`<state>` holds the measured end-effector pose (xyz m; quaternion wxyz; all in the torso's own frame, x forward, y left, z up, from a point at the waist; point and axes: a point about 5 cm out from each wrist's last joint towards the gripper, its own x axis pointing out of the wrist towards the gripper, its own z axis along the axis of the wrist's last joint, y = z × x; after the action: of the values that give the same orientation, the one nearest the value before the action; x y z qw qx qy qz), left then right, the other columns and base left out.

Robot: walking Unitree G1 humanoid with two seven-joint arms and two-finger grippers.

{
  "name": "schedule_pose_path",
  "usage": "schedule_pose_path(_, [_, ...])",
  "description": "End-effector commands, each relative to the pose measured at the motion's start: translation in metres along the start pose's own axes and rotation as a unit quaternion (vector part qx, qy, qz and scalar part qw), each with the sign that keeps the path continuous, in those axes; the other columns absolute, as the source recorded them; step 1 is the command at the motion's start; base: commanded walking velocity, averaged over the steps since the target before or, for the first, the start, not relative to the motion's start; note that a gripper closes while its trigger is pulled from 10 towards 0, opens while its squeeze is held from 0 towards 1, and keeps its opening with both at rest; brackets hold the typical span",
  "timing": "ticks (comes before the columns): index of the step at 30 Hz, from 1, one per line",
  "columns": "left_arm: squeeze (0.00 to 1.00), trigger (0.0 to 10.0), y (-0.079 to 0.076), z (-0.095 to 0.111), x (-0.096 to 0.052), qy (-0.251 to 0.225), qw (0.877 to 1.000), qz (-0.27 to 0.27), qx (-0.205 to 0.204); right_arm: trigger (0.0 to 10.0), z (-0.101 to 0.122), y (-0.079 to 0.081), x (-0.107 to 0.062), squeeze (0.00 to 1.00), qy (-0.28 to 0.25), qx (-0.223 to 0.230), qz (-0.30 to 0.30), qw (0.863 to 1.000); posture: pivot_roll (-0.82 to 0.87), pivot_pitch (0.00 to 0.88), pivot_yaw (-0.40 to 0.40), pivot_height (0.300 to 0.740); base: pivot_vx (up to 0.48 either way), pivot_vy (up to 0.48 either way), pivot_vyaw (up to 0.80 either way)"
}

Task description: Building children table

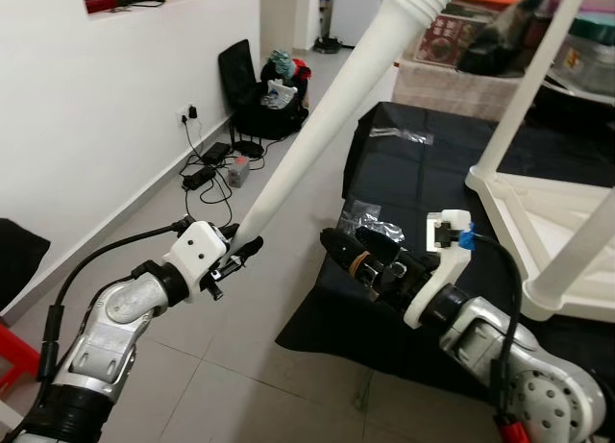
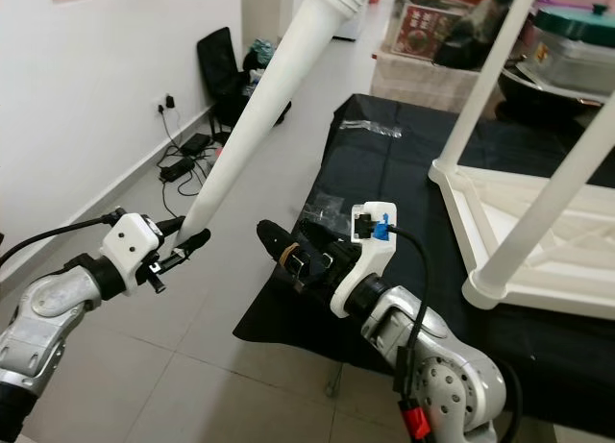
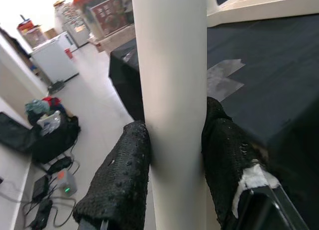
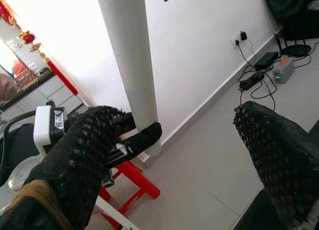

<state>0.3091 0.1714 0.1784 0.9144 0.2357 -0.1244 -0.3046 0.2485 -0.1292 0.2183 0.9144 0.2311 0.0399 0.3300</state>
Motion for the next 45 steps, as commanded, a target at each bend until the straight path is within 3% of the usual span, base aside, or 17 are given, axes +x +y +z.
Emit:
schedule_pose_path(1, [0.0,10.0,-0.003,0.002,0.004,-0.004,1.0,-0.011,-0.003,10.0,-0.001,0.002,-0.001,0.0,-0.001,0.01,0.01,1.0,0.03,0.0,-0.074,0.74,0.0,0.0,-0.76])
schedule_pose_path(10, [0.0,10.0,-0.009,0.001,0.007,-0.008,1.0,-0.026,-0.007,10.0,-0.003,0.002,0.007,0.0,-0.013,0.04,0.017,0.999,0.03,0.0,-0.075,0.74,0.0,0.0,-0.77])
schedule_pose_path(21, [0.0,10.0,-0.015,0.0,0.01,-0.009,0.999,-0.042,-0.011,10.0,-0.003,0.003,0.011,0.0,-0.022,0.041,0.016,0.999,0.03,0.0,-0.071,0.74,0.0,0.0,-0.77])
schedule_pose_path(27, [0.0,10.0,-0.025,-0.002,0.01,-0.007,0.997,-0.072,-0.018,10.0,-0.003,-0.002,0.017,0.0,-0.037,0.034,-0.013,0.999,0.04,0.0,-0.066,0.74,0.0,0.0,-0.75])
schedule_pose_path(33, [0.0,10.0,-0.025,-0.003,0.009,-0.001,0.996,-0.082,-0.016,10.0,0.001,-0.009,0.019,0.0,-0.037,-0.028,-0.05,0.998,0.04,0.0,-0.059,0.74,0.0,0.0,0.0])
schedule_pose_path(45, [0.0,10.0,-0.018,-0.002,0.011,-0.004,0.998,-0.069,-0.007,10.0,0.004,-0.012,0.017,0.0,-0.038,-0.003,-0.041,0.998,0.04,0.0,-0.055,0.74,0.0,0.0,0.0])
